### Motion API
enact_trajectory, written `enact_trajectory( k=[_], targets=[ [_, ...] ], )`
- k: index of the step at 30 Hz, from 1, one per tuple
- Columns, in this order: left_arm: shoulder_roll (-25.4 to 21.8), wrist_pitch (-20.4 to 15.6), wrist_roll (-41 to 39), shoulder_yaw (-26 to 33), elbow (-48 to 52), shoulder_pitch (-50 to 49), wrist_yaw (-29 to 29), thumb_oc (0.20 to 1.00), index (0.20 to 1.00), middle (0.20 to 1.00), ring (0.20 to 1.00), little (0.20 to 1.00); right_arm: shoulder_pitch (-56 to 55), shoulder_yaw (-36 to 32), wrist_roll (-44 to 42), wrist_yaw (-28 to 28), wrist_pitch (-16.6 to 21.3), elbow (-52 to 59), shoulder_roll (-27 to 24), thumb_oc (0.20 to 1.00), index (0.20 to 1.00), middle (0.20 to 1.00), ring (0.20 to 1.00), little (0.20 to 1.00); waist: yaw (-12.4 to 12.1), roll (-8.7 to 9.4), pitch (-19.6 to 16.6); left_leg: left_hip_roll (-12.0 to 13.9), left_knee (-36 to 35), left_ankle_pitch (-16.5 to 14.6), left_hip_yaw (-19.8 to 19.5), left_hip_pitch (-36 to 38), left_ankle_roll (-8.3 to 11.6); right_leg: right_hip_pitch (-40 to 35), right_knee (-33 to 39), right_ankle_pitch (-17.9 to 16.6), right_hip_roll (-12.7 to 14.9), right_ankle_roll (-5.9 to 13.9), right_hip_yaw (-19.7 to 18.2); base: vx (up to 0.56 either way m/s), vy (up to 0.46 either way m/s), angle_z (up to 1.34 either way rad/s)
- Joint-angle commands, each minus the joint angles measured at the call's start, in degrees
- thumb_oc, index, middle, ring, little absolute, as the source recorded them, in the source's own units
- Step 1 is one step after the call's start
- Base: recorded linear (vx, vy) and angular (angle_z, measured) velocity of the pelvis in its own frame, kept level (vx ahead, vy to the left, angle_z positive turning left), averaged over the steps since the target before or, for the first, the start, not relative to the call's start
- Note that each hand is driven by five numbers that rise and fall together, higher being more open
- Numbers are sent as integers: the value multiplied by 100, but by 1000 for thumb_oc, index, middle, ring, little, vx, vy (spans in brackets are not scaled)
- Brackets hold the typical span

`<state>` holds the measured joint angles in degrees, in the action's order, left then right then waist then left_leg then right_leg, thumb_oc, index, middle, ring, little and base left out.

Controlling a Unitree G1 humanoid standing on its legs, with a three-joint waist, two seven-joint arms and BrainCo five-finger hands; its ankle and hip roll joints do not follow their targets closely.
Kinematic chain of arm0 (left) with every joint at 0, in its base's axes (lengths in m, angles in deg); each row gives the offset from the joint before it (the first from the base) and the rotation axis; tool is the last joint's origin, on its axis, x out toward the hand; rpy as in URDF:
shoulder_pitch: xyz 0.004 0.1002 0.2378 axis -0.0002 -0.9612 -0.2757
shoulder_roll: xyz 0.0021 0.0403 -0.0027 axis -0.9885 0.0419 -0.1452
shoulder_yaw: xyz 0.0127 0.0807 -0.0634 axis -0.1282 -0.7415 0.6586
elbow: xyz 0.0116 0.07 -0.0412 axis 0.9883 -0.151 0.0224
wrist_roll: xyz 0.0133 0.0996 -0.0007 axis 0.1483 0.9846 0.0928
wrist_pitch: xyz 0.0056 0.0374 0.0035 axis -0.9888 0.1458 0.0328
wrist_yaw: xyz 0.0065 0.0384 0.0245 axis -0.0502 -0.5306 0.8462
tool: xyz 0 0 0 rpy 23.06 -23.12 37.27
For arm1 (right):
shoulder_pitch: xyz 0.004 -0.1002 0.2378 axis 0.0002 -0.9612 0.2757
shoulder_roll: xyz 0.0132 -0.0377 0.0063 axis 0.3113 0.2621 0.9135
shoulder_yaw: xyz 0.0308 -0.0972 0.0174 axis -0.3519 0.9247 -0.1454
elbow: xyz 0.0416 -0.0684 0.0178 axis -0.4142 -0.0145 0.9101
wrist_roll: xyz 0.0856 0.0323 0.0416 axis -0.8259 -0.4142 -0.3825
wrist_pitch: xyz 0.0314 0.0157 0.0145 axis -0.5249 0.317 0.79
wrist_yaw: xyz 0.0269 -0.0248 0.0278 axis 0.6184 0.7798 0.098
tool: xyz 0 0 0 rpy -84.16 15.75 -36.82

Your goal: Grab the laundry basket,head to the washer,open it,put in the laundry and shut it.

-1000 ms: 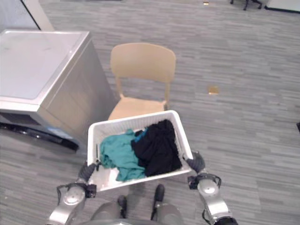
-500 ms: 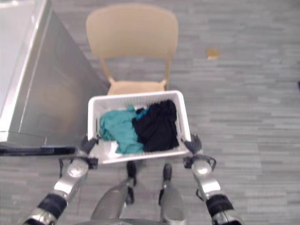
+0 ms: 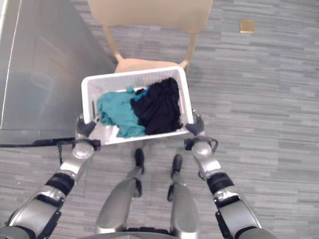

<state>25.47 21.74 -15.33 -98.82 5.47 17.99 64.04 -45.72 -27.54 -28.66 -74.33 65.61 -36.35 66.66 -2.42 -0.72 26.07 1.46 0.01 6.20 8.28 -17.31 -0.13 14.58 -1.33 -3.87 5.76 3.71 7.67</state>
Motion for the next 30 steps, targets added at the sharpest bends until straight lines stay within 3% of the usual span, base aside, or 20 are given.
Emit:
enact_trajectory(
  k=[1, 9, 11, 15, 19, 23, 24, 25, 26, 30],
  targets=[
    [260, -545, 468, -184, 696, -38, -106, 1000, 1000, 1000, 1000, 1000, -246, 368, -50, 240, 335, 548, 368, 1000, 1000, 1000, 1000, 1000, -43, 150, -245, 88, 556, -599, -112, -280, 182, 57, -318, 399, 488, 393, -142, 34, 5, 0],
    [-32, -625, 516, 597, 1479, -1318, -389, 1000, 1000, 1000, 1000, 1000, -1445, -161, 218, 722, 340, 1116, -190, 1000, 1000, 1000, 1000, 1000, 18, 216, -535, 88, 489, -736, -44, 235, 160, -353, -270, 431, 487, 408, -125, 53, 12, -3],
    [-314, -572, 741, 923, 1604, -1740, -648, 1000, 1000, 1000, 1000, 1000, -1901, -369, 490, 1051, 321, 1417, -616, 1000, 1000, 1000, 1000, 1000, 30, 234, -642, 65, 403, -742, -48, 415, 152, -505, -226, 436, 503, 445, -91, 31, 9, -2],
    [-565, -526, 956, 1210, 1781, -2400, -1071, 1000, 1000, 1000, 1000, 1000, -2585, -695, 556, 1539, 367, 1732, -958, 1000, 1000, 1000, 1000, 1000, 50, 258, -748, 26, 417, -808, -44, 586, 118, -704, -180, 431, 562, 511, -69, 6, 35, -1],
    [-279, -490, 630, 1263, 1653, -3006, -1405, 1000, 1000, 1000, 1000, 1000, -2939, -789, 639, 1790, 293, 1524, -851, 1000, 1000, 1000, 1000, 1000, 46, 235, -869, -47, 432, -890, -58, 784, 23, -842, -220, 436, 614, 562, -74, -7, 76, -6],
    [-75, -360, 615, 1119, 1237, -3304, -1661, 1000, 1000, 1000, 1000, 1000, -2904, -686, 862, 1797, 255, 936, -609, 1000, 1000, 1000, 1000, 1000, 36, 129, -890, -20, 306, -836, -40, 1058, -34, -784, -943, 554, 518, 611, -9, -44, 35, -8],
    [-26, -328, 668, 1051, 1077, -3431, -1740, 1000, 1000, 1000, 1000, 1000, -2907, -643, 799, 1775, 280, 705, -505, 1000, 1000, 1000, 1000, 1000, 60, 80, -904, -22, 230, -760, -117, 1175, -40, -768, -1371, 861, 133, 536, -197, 0, 0, 0],
    [-26, -328, 668, 1052, 1077, -3429, -1740, 1000, 1000, 1000, 1000, 1000, -2905, -642, 799, 1774, 281, 703, -505, 1000, 1000, 1000, 1000, 1000, 55, 75, -916, -14, 226, -749, -113, 1158, -38, -753, -1358, 843, 124, 532, -200, -27, -52, 13],
    [39, -312, 700, 1060, 897, -3547, -1774, 1000, 1000, 1000, 1000, 1000, -2943, -577, 818, 1747, 293, 491, -440, 1000, 1000, 1000, 1000, 1000, 22, 58, -984, -37, 127, -674, -173, 1237, -31, -819, -1530, 1103, -301, 415, -289, -32, -98, 18],
    [244, -272, 573, 1193, 370, -3602, -1664, 1000, 1000, 1000, 1000, 1000, -2876, -474, 694, 1671, 293, 160, -295, 1000, 1000, 1000, 1000, 1000, -139, 124, -1096, -134, 129, -594, -354, 1276, 69, -1266, -878, 1255, -453, 114, -289, -9, -138, 17]
  ],
)
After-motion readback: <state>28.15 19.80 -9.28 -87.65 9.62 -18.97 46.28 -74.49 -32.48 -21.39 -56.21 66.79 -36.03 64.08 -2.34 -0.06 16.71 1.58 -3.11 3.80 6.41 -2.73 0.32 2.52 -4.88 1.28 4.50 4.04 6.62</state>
